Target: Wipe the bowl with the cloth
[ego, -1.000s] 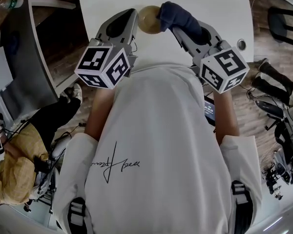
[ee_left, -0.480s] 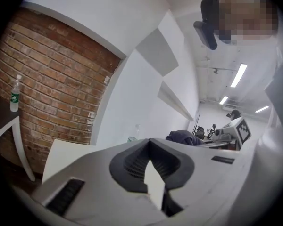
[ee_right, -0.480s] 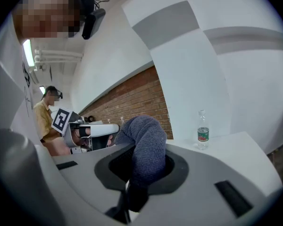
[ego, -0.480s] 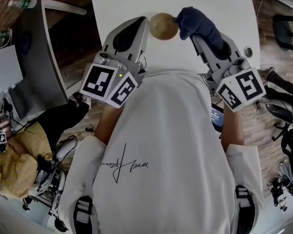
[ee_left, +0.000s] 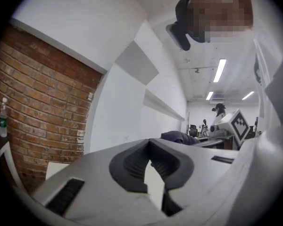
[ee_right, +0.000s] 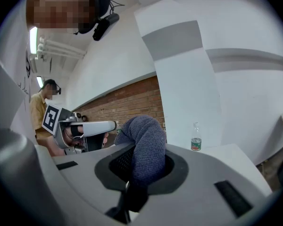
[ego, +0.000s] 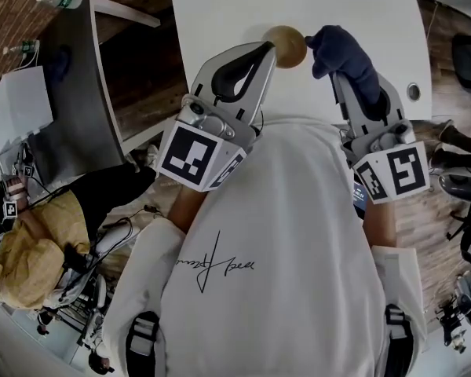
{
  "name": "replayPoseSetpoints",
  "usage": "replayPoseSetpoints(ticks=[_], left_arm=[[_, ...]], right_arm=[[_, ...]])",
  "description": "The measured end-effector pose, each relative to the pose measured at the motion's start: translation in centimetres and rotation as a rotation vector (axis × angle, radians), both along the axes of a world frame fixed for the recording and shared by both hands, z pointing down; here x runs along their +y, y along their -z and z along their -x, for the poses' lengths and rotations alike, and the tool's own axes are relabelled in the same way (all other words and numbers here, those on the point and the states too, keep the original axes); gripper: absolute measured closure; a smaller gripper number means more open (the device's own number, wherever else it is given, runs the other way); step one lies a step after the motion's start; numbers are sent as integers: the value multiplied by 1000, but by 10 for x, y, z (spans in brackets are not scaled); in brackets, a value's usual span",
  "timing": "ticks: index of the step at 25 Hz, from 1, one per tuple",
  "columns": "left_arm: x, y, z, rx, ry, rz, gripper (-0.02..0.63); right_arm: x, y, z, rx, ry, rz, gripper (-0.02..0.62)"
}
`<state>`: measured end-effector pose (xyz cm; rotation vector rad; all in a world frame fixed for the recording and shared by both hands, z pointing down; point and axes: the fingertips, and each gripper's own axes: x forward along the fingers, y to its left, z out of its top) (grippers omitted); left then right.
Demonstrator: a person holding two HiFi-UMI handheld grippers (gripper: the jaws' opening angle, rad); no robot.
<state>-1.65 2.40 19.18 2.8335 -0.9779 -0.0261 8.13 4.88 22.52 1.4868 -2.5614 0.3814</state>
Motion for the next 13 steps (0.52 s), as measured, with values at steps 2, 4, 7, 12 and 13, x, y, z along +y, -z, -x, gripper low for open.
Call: replayPoseSetpoints(ticks=[2,4,7,12,13], left_arm=[[10,4,-6,-23,-33,-29,618],[20,8,-12,-53,-69,-51,618],[27,10,-17,-74,-81,-70,618],[25,-4,-19,-96,-74,-42,618],[24,-6,-19,-102,-76,-39,618]], right_arm=[[7,7,3,-2,4,-28,545],[14,14,6,3,5,-48,545],[18,18,8,6,-1,-49,545],[19,10,3,-6,-8,-29,545],[18,9,2,-8,-10,-28,545]])
